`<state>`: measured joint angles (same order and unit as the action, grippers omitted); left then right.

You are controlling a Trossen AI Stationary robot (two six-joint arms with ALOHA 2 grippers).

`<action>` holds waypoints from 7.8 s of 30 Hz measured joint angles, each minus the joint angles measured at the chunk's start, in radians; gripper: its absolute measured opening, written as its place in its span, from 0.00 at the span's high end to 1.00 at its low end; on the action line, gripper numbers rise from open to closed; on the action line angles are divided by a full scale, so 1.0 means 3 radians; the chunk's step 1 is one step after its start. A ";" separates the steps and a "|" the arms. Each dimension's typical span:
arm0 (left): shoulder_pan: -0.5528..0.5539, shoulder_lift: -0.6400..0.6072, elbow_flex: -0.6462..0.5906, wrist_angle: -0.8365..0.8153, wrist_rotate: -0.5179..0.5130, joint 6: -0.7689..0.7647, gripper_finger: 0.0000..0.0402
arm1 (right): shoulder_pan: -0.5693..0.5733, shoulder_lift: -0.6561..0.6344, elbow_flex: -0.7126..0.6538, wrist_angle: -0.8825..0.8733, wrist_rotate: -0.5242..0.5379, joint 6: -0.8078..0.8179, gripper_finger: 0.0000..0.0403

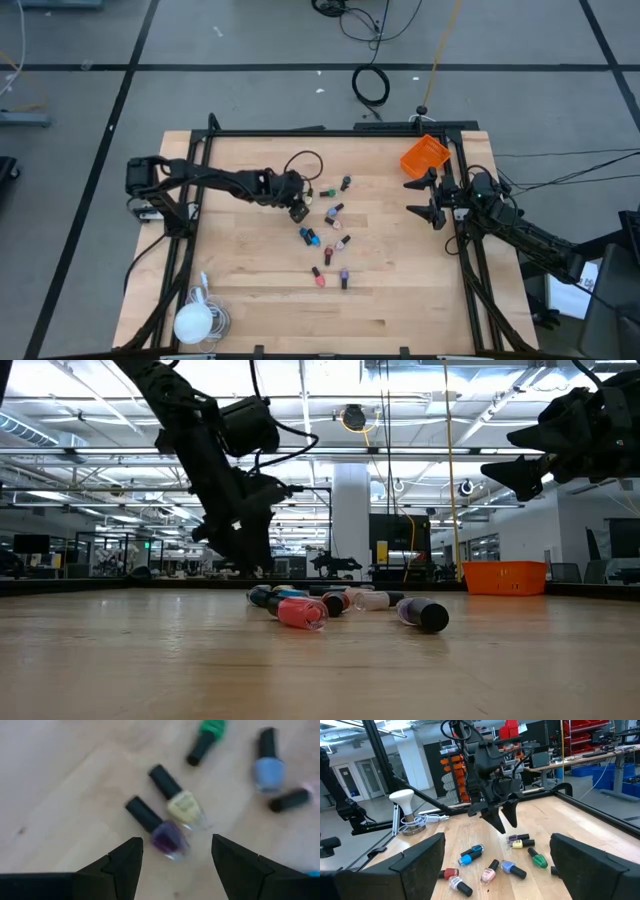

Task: Pick & Place Nail Polish
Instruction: Put the top violet nail polish bottle into the orange basket

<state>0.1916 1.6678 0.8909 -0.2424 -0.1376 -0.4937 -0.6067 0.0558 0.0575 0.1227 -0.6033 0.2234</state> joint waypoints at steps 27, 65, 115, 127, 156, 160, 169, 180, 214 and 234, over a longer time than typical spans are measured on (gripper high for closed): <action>0.0015 0.0506 0.0013 0.0271 -0.0260 -0.0142 0.42 | 0.0000 0.0000 0.0000 0.0000 0.0001 0.0000 0.14; 0.0100 0.0473 -0.0005 0.0388 0.0073 0.1265 0.91 | 0.0000 0.0000 0.0000 0.0000 0.0000 0.0000 0.14; 0.0170 0.0814 0.0126 0.5060 0.2204 0.1019 0.91 | 0.0000 0.0012 0.0000 0.1075 0.0502 0.1397 0.14; 0.0302 0.0814 0.0127 0.4896 0.2264 0.1052 0.91 | 0.0007 0.0071 0.0000 0.0816 0.1126 0.0716 0.14; 0.0039 0.0804 0.0684 0.3788 0.1805 0.1785 0.91 | 0.1682 0.4209 0.1057 0.3257 0.2610 -0.0785 0.14; 0.0039 0.0807 0.0682 0.3783 0.1780 0.1818 0.91 | 0.1680 0.4233 0.1097 0.3362 0.2520 -0.0769 0.14; 0.0029 0.0807 0.0680 0.3850 0.1748 0.1817 0.91 | 0.1701 0.4236 0.1128 0.3371 0.2437 -0.0782 0.27; 0.0023 0.0807 0.0680 0.3871 0.1735 0.1778 0.91 | 0.1703 0.4236 0.1145 0.3384 0.2154 -0.0776 0.64; -0.0146 0.0387 0.0674 0.3830 0.1239 0.1675 0.44 | 0.1703 0.4230 0.1194 0.2642 0.2357 -0.0288 0.73; -0.0042 0.0052 0.0674 0.1803 -0.0707 0.2048 0.43 | 0.0572 0.2928 0.1182 -0.0589 0.3927 0.0132 0.73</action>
<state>0.1791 1.6833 1.0931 0.2986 -0.3497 0.1207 -0.4351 0.9344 0.4122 -0.0541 0.5747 0.2628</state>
